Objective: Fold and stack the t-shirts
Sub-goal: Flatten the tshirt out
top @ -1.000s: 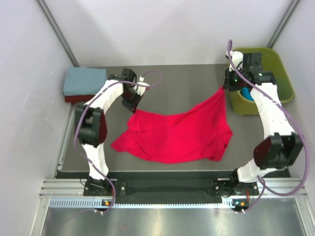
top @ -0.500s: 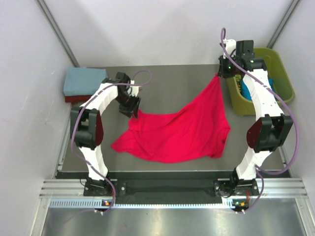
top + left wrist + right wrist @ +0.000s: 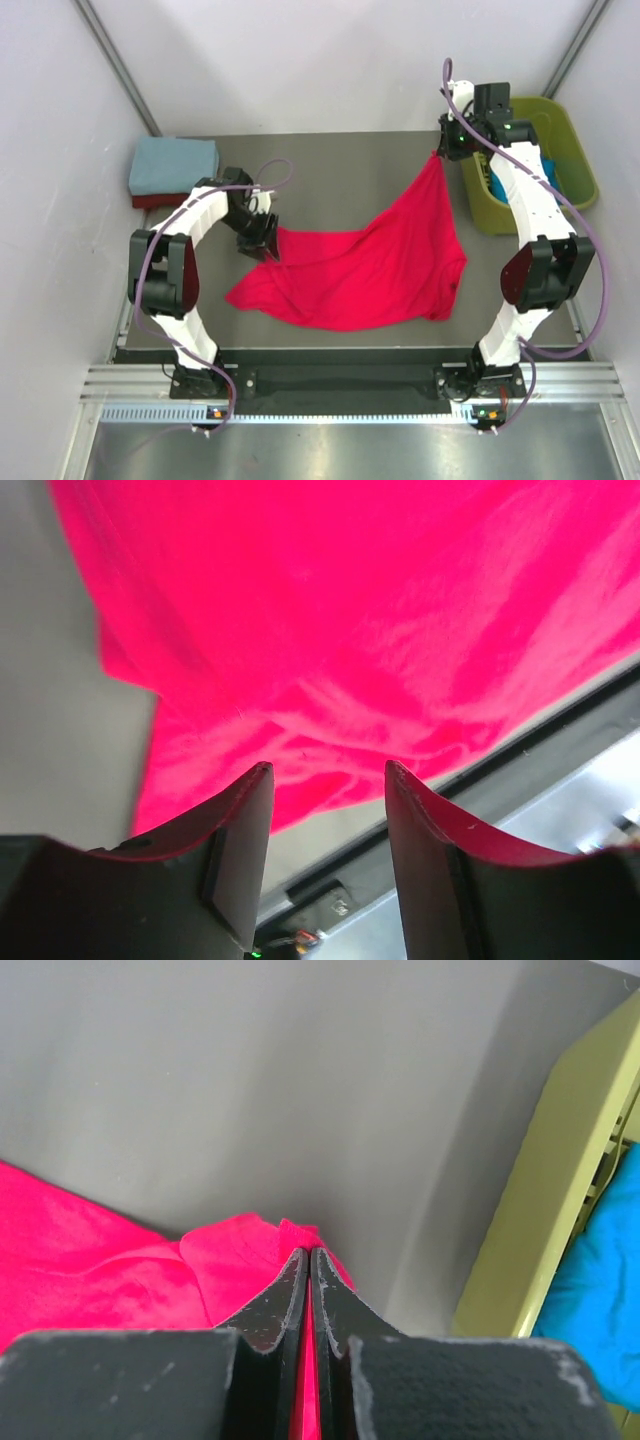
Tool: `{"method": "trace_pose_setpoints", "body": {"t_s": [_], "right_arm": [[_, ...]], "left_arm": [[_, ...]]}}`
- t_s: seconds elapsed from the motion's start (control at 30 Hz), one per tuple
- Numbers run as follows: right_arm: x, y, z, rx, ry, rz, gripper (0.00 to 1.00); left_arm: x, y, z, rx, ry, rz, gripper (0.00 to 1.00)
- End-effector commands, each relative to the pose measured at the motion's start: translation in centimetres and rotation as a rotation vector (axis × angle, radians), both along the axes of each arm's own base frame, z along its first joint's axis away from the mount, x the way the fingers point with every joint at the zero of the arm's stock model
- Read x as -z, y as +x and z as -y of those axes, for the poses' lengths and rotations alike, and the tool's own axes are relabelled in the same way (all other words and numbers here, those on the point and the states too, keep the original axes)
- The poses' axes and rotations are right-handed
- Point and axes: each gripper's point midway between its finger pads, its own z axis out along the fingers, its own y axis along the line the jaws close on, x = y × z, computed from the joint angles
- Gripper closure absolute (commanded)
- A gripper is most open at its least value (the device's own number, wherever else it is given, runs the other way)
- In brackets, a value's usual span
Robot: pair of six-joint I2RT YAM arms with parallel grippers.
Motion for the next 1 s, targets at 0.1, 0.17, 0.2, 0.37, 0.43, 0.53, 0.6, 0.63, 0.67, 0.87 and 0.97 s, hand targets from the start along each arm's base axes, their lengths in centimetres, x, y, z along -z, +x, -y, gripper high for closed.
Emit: {"method": "trace_pose_setpoints", "body": {"t_s": [0.1, 0.17, 0.2, 0.37, 0.43, 0.53, 0.6, 0.63, 0.67, 0.87, 0.97], "right_arm": [[-3.7, -0.1, -1.0, -0.022, -0.010, 0.117, 1.00], [-3.5, -0.1, -1.0, -0.022, -0.013, 0.113, 1.00], [-3.4, -0.2, -1.1, -0.024, -0.012, 0.110, 1.00], [-3.6, -0.2, -1.0, -0.027, -0.019, 0.117, 1.00], [-3.7, 0.0, -0.9, -0.023, -0.021, 0.122, 1.00], [-3.7, 0.2, -0.9, -0.022, -0.028, 0.127, 1.00], [-3.9, 0.2, -0.7, -0.020, -0.029, 0.131, 1.00], [-3.7, 0.2, -0.8, -0.020, -0.031, 0.126, 1.00], [-3.5, 0.2, -0.8, -0.021, -0.032, 0.122, 1.00], [-3.6, 0.3, -0.6, -0.018, -0.039, 0.127, 1.00], [-3.6, 0.4, -0.6, -0.018, -0.039, 0.127, 1.00]], "left_arm": [[0.9, 0.2, -0.9, -0.128, -0.056, -0.048, 0.50], [1.1, 0.6, -1.2, -0.145, -0.059, -0.048, 0.50], [1.3, 0.8, -1.3, -0.150, -0.057, -0.051, 0.50], [1.9, 0.9, -1.6, -0.161, -0.051, -0.078, 0.50], [2.1, 0.9, -1.8, -0.163, -0.048, -0.087, 0.50], [2.7, 0.7, -1.9, -0.165, -0.042, -0.108, 0.50], [3.1, 0.7, -2.1, -0.167, -0.035, -0.116, 0.51], [3.2, 0.7, -2.2, -0.169, -0.033, -0.120, 0.51], [3.3, 0.7, -2.3, -0.171, -0.030, -0.124, 0.51], [3.7, 0.5, -2.7, -0.179, -0.016, -0.138, 0.52], [4.1, 0.5, -2.8, -0.183, -0.012, -0.140, 0.53]]}}
